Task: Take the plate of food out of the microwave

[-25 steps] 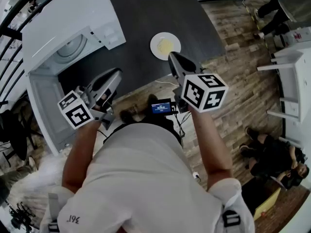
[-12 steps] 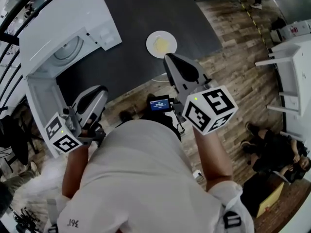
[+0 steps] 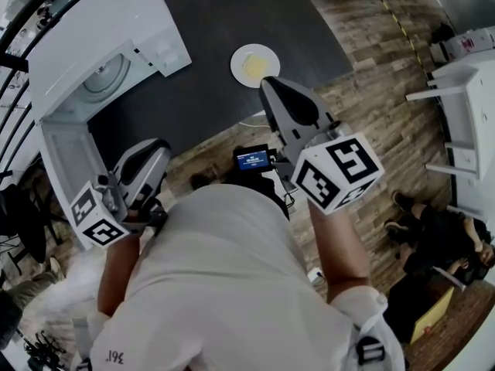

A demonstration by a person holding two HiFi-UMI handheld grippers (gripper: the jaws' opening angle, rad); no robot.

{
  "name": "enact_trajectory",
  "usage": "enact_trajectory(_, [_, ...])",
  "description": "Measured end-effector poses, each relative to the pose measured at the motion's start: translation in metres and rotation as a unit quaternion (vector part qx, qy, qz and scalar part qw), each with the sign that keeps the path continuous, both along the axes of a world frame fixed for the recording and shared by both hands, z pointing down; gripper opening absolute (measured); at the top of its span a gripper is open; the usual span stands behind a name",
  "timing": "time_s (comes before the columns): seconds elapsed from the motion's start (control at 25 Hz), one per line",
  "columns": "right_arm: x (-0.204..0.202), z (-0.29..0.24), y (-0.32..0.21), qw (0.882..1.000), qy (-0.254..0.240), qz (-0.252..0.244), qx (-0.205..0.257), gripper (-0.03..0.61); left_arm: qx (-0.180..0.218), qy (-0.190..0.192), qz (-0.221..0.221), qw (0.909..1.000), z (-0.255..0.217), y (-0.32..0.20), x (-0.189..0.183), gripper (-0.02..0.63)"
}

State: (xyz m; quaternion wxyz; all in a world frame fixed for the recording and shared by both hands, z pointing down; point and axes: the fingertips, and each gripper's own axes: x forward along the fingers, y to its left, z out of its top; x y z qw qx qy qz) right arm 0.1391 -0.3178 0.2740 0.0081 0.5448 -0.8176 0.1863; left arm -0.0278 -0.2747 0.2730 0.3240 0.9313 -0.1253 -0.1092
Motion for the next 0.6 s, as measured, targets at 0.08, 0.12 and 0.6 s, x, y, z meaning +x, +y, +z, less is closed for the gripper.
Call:
enact_trajectory(0.08, [0.001,0.001,-0.001,1.0,0.0,0.002,-0.001,0.0,0.0,0.002,0.0,1.0,0.0,0.0,-0.001,0.034])
enact_trajectory(0.12, [0.002,0.002,-0.002,1.0,0.001,0.003,-0.001,0.0,-0.001,0.003,0.0,1.0,0.001,0.0,0.0,0.034])
enact_trajectory(0.6, [0.002,0.004,-0.012,1.0,0.006,0.0,0.002,0.0,-0.005,0.005,0.009,0.9999,0.005,0.003,0.003,0.034])
